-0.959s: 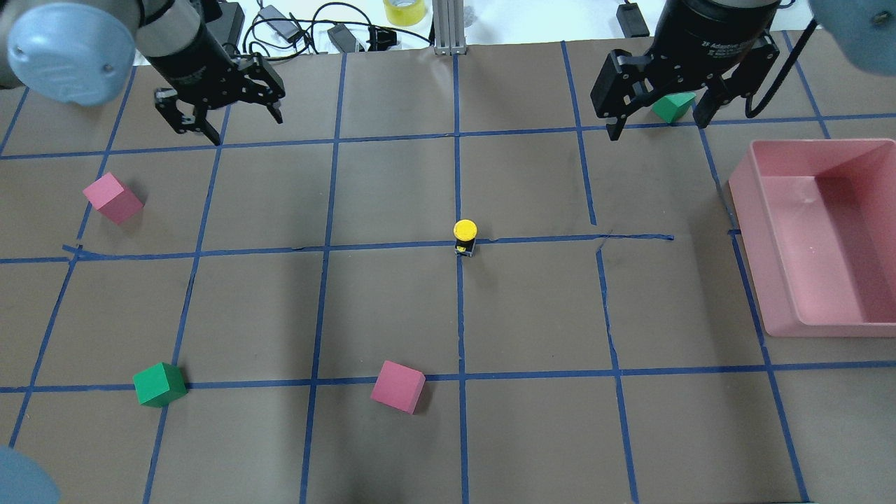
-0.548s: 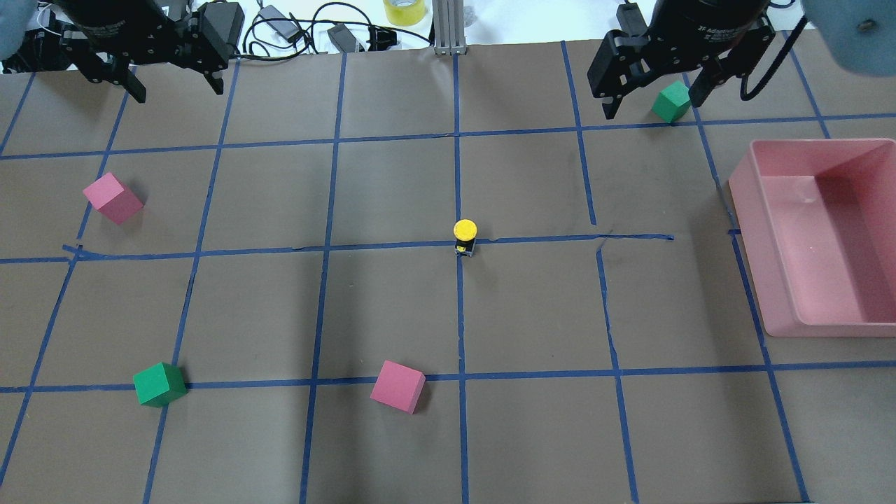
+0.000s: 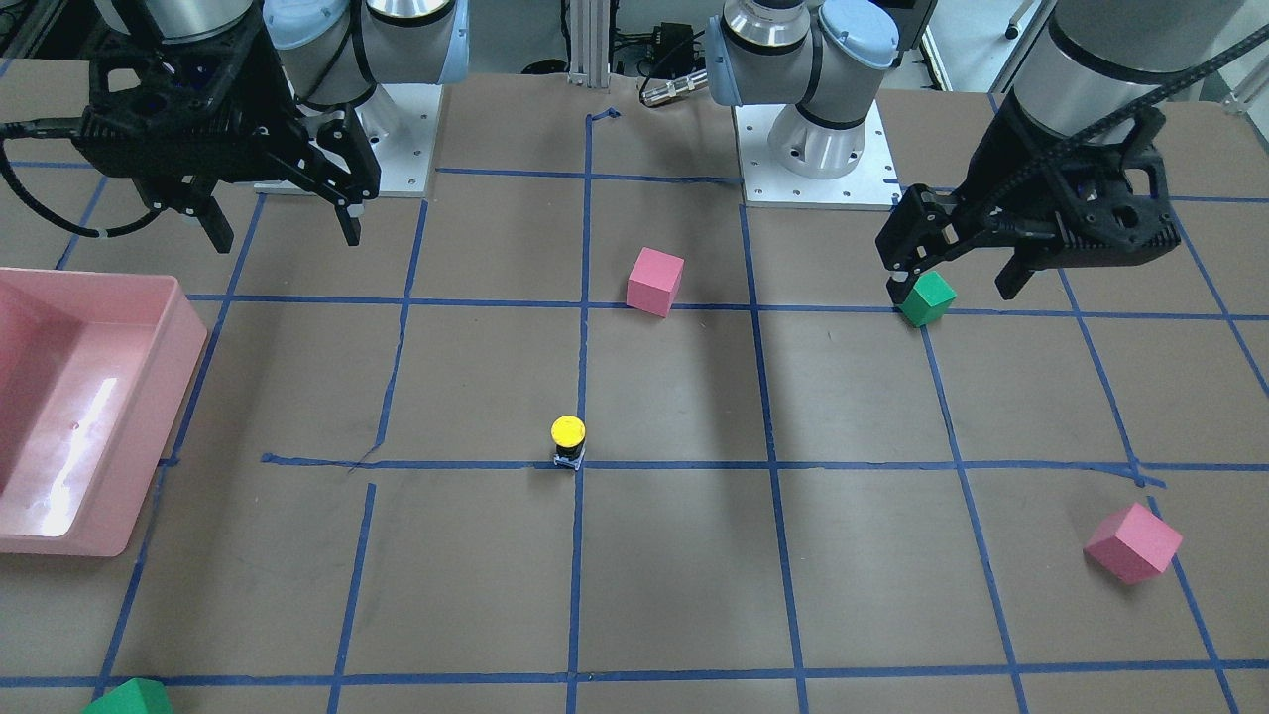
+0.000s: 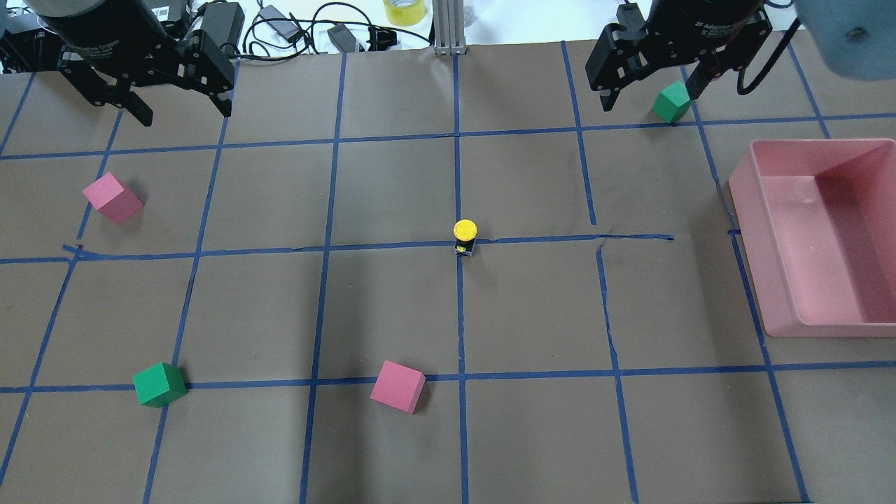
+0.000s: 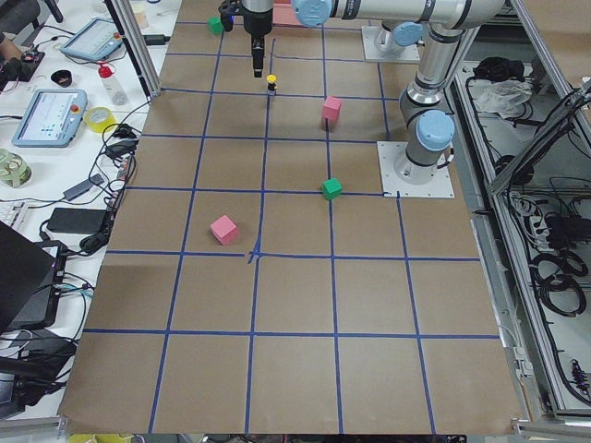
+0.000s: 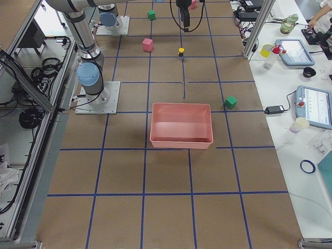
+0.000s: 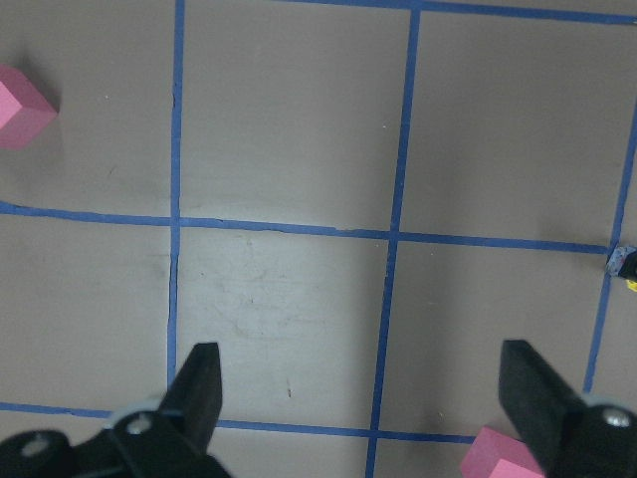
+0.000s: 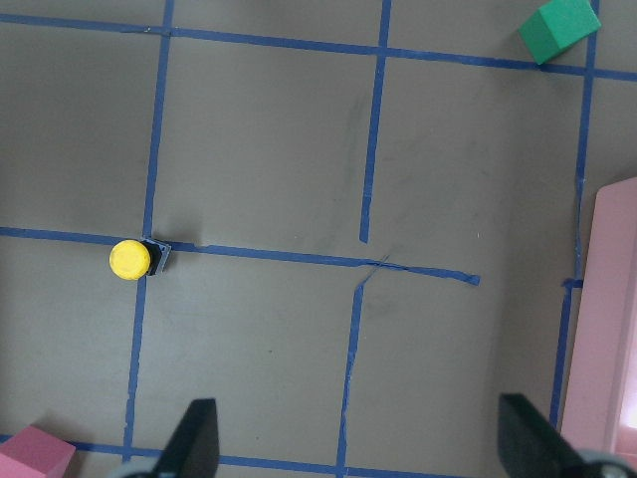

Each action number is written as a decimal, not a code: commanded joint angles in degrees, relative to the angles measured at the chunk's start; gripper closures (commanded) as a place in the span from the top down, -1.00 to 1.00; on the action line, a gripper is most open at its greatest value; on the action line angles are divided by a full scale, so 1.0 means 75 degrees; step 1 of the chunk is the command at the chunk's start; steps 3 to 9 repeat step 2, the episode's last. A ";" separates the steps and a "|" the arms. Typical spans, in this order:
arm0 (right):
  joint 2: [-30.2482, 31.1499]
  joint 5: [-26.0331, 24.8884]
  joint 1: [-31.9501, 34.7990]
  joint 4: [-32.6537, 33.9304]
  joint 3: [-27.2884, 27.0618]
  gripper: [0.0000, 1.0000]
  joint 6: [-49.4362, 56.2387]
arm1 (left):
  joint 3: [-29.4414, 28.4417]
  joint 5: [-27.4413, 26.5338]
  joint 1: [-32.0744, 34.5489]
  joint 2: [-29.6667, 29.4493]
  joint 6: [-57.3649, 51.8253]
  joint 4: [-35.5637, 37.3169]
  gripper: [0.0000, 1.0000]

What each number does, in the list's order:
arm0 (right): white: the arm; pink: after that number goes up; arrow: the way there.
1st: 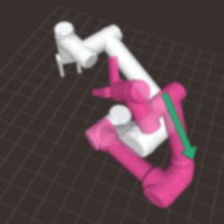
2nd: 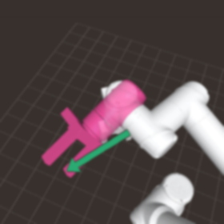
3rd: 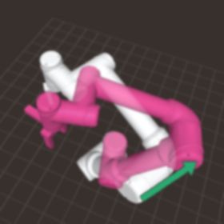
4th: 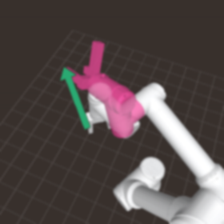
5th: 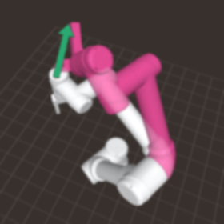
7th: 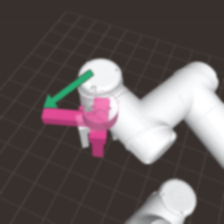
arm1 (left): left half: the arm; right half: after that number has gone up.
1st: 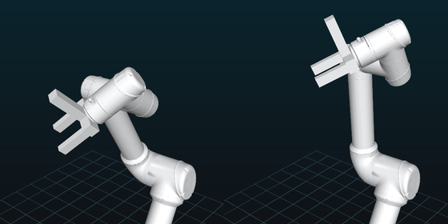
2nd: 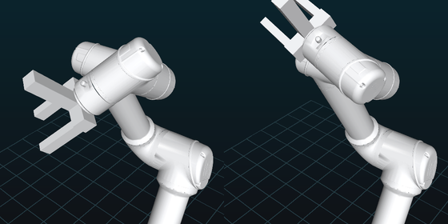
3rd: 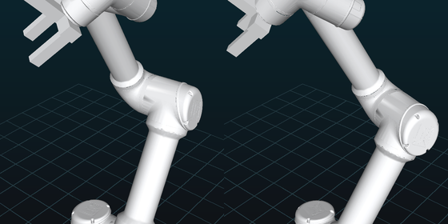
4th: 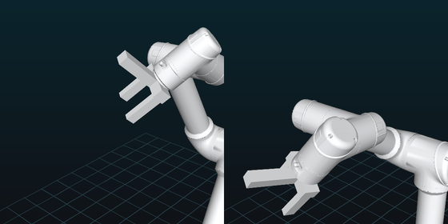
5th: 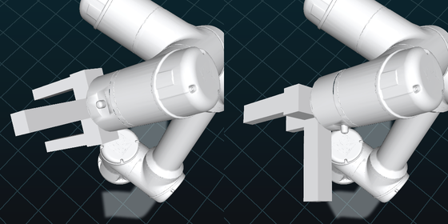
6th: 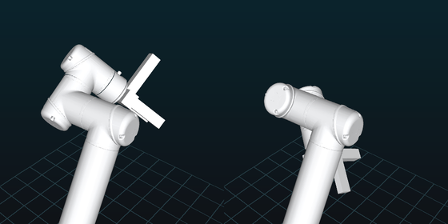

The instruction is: Align button upright

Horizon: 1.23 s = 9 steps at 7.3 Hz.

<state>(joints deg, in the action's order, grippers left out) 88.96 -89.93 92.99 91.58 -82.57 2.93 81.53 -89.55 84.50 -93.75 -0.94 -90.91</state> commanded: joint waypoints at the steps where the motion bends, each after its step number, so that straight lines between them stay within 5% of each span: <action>1: 0.0009 -0.0009 -0.0001 0.0023 -0.0065 1.00 -0.0004 | 0.0179 0.0011 0.0007 0.0101 -0.0004 -0.0077 1.00; 9: 0.0009 0.0002 -0.0001 0.0046 -0.0065 1.00 -0.0004 | 0.0214 0.0011 0.0007 0.0136 -0.0015 -0.0077 1.00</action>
